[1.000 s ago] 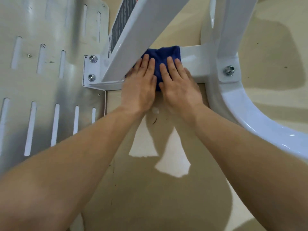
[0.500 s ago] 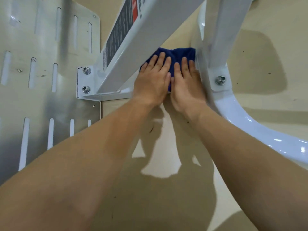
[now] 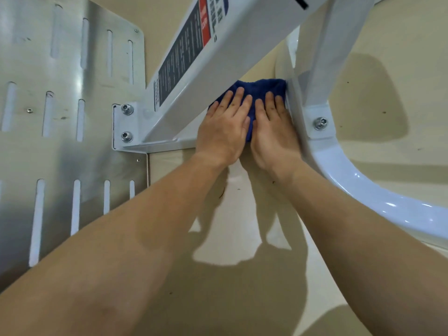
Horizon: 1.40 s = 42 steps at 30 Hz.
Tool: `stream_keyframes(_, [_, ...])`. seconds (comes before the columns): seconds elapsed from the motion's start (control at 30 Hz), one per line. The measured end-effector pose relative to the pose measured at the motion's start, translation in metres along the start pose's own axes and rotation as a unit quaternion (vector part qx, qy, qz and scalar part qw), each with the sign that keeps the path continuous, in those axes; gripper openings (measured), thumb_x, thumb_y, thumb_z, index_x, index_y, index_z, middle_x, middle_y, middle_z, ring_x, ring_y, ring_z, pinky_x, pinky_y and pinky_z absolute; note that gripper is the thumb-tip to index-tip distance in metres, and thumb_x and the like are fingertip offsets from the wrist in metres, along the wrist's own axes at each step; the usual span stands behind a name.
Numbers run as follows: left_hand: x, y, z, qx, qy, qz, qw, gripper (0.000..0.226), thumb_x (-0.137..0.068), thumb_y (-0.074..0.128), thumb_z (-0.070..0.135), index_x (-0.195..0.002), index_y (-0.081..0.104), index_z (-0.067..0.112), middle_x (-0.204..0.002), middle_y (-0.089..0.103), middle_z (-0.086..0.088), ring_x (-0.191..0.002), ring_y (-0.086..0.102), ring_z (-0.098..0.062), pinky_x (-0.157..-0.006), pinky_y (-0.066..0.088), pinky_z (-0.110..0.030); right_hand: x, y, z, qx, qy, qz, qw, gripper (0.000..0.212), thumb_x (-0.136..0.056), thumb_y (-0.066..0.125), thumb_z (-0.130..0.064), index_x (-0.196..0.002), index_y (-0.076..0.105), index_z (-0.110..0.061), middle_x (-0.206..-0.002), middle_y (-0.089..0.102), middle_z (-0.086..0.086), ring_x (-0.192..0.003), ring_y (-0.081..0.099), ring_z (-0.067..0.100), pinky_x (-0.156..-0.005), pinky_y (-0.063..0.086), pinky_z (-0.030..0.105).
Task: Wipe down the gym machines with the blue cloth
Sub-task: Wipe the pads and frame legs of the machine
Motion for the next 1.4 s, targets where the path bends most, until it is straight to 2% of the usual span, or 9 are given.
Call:
stream_keyframes(0.23, [0.055, 0.010, -0.011, -0.002, 0.025, 0.069, 0.997, 0.052, -0.101, 0.042, 0.024, -0.152, 0.035, 0.018, -0.159, 0.031, -0.004, -0.147, 0.027, -0.019, -0.120, 0.022, -0.038, 0.040, 0.012, 0.003, -0.035, -0.056, 0.084, 0.994, 0.052, -0.101, 0.049, -0.015, -0.152, 0.037, -0.009, -0.160, 0.029, 0.016, -0.150, 0.023, 0.033, -0.121, 0.026, 0.042])
stream_keyframes(0.37, [0.057, 0.010, -0.019, -0.002, 0.047, 0.102, 0.994, 0.052, -0.095, 0.055, 0.016, -0.146, 0.045, 0.016, -0.153, 0.042, -0.004, -0.140, 0.040, -0.021, -0.112, 0.037, -0.038, 0.036, 0.006, 0.000, 0.035, -0.111, 0.158, 0.980, 0.042, -0.089, 0.064, -0.018, -0.130, 0.060, -0.008, -0.135, 0.058, 0.018, -0.122, 0.053, 0.041, -0.092, 0.051, 0.047])
stream_keyframes(0.6, [0.080, -0.010, -0.024, 0.092, -0.002, 0.191, 0.977, 0.029, -0.084, 0.062, 0.008, -0.111, 0.071, 0.008, -0.110, 0.071, -0.005, -0.089, 0.064, -0.026, -0.074, 0.055, -0.041, 0.037, -0.005, -0.016, 0.035, -0.177, 0.146, 0.973, 0.018, -0.081, 0.072, -0.012, -0.099, 0.068, -0.013, -0.092, 0.062, 0.010, -0.079, 0.055, 0.035, -0.058, 0.041, 0.036])
stream_keyframes(0.83, [0.166, -0.036, -0.066, 0.160, -0.356, 0.144, 0.909, 0.024, -0.081, 0.066, 0.032, -0.104, 0.064, 0.029, -0.099, 0.065, 0.010, -0.094, 0.057, -0.015, -0.073, 0.046, -0.032, 0.081, 0.000, -0.083, -0.070, -0.111, 0.044, 0.990, 0.024, -0.086, 0.063, -0.044, -0.098, 0.058, -0.024, -0.092, 0.061, -0.004, -0.085, 0.055, 0.023, -0.067, 0.045, 0.037])
stream_keyframes(0.97, [0.163, -0.056, -0.094, 0.176, -0.445, 0.137, 0.867, 0.021, -0.082, 0.062, 0.040, -0.098, 0.056, 0.028, -0.092, 0.062, 0.011, -0.087, 0.057, -0.015, -0.069, 0.040, -0.031, 0.065, 0.020, -0.119, -0.196, -0.018, -0.010, 0.980, 0.025, -0.089, 0.064, -0.040, -0.092, 0.048, -0.021, -0.088, 0.054, -0.004, -0.083, 0.054, 0.024, -0.065, 0.038, 0.035])
stream_keyframes(1.1, [0.150, -0.064, -0.115, 0.154, -0.496, 0.101, 0.849, 0.029, -0.087, 0.057, 0.040, -0.105, 0.053, 0.018, -0.097, 0.064, -0.003, -0.088, 0.060, -0.028, -0.067, 0.036, -0.032, 0.052, 0.032, -0.142, -0.419, 0.062, 0.014, 0.906, 0.033, -0.079, 0.078, -0.024, -0.092, 0.050, -0.016, -0.083, 0.057, -0.005, -0.076, 0.056, 0.015, -0.060, 0.038, 0.017])
stream_keyframes(1.2, [0.143, -0.066, -0.120, 0.205, -0.481, 0.121, 0.844, 0.027, -0.088, 0.058, 0.034, -0.106, 0.052, 0.014, -0.092, 0.063, 0.000, -0.086, 0.061, -0.025, -0.065, 0.038, -0.028, 0.052, 0.036, -0.146, -0.472, 0.065, 0.014, 0.879, 0.022, -0.080, 0.076, -0.016, -0.095, 0.059, -0.017, -0.087, 0.064, -0.006, -0.078, 0.059, 0.005, -0.068, 0.042, 0.007])
stream_keyframes(1.33, [0.144, -0.066, -0.113, 0.320, -0.464, 0.177, 0.807, 0.021, -0.090, 0.062, 0.031, -0.105, 0.057, 0.019, -0.082, 0.056, 0.014, -0.071, 0.051, 0.001, -0.053, 0.036, -0.005, 0.056, 0.044, -0.138, -0.430, 0.024, -0.016, 0.902, 0.021, -0.082, 0.066, -0.023, -0.100, 0.074, -0.019, -0.094, 0.072, 0.002, -0.088, 0.066, 0.019, -0.087, 0.053, 0.038])
stream_keyframes(1.4, [0.143, -0.065, -0.113, 0.330, -0.449, 0.199, 0.806, 0.020, -0.088, 0.066, 0.032, -0.103, 0.058, 0.022, -0.083, 0.057, 0.016, -0.073, 0.052, 0.005, -0.058, 0.037, -0.001, 0.053, 0.045, -0.137, -0.424, 0.018, -0.026, 0.905, 0.018, -0.082, 0.066, -0.021, -0.099, 0.073, -0.019, -0.092, 0.072, 0.000, -0.086, 0.065, 0.020, -0.084, 0.053, 0.038])
Point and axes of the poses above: each hand's wrist, its own x-axis away from the middle knuckle, its own y-axis out of the palm, z = x × y, the point moved 3 cm from there along -x, towards the middle knuckle
